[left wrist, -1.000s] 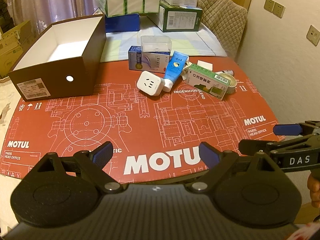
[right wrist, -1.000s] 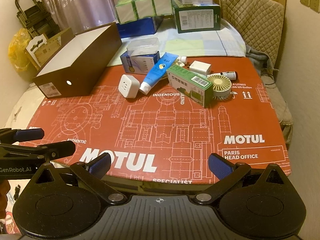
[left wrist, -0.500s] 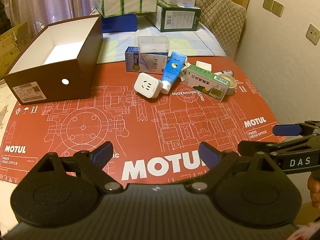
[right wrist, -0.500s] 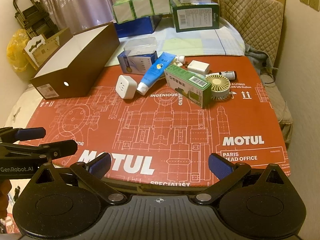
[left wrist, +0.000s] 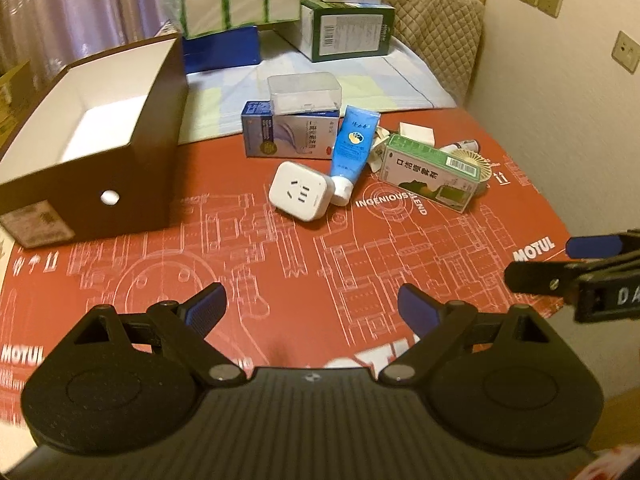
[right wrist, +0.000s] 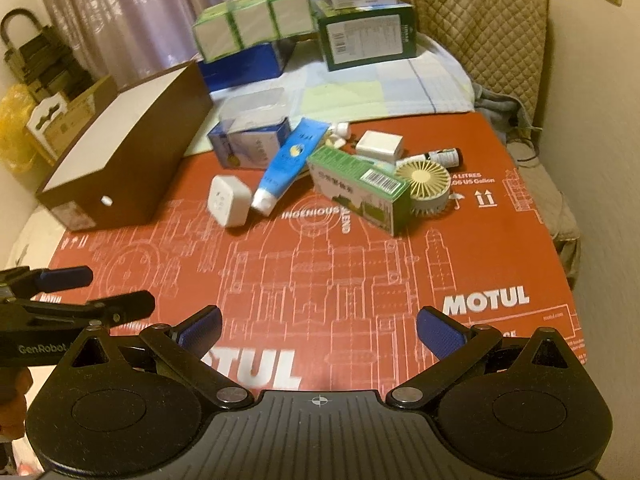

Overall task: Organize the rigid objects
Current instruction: 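Move both tools toward the items on the red mat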

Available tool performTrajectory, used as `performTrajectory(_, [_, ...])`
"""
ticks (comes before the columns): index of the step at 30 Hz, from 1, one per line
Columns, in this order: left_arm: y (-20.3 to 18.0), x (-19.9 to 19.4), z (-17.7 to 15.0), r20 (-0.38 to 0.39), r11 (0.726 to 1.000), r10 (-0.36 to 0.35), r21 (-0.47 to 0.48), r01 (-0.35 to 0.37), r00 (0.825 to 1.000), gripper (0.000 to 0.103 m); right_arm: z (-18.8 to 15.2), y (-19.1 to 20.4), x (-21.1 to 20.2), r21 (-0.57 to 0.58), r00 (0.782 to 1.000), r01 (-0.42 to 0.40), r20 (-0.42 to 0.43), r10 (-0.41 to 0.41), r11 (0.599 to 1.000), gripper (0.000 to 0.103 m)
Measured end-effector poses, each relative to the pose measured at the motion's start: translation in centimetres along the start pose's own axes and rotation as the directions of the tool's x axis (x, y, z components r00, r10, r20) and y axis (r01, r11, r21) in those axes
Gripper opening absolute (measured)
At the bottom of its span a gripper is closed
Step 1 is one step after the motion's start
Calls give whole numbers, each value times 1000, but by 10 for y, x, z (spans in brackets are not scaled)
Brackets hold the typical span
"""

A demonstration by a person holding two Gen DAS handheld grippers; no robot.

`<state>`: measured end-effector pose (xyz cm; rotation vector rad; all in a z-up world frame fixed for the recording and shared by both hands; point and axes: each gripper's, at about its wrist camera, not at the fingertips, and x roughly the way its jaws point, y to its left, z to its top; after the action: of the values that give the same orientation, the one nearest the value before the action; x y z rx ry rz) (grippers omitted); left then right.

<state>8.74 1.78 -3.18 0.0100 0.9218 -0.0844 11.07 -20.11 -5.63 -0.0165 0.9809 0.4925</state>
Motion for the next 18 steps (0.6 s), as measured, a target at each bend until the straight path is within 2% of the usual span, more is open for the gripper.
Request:
performTrajectory(4, [6,22,13,11,998,-21,61,20,1000,91,11,-4,12,41,1000,15,10,-15,999,101])
performTrajectory(10, [19,58,35,38,988,-65,143,58,997,85,26,-4,31,91,999,45,12,-46,995,101])
performTrajectory(18, [29,100,60,34,957,-130,267,117,991,83,39,0,54,159,995,97,-10,-96,983,101])
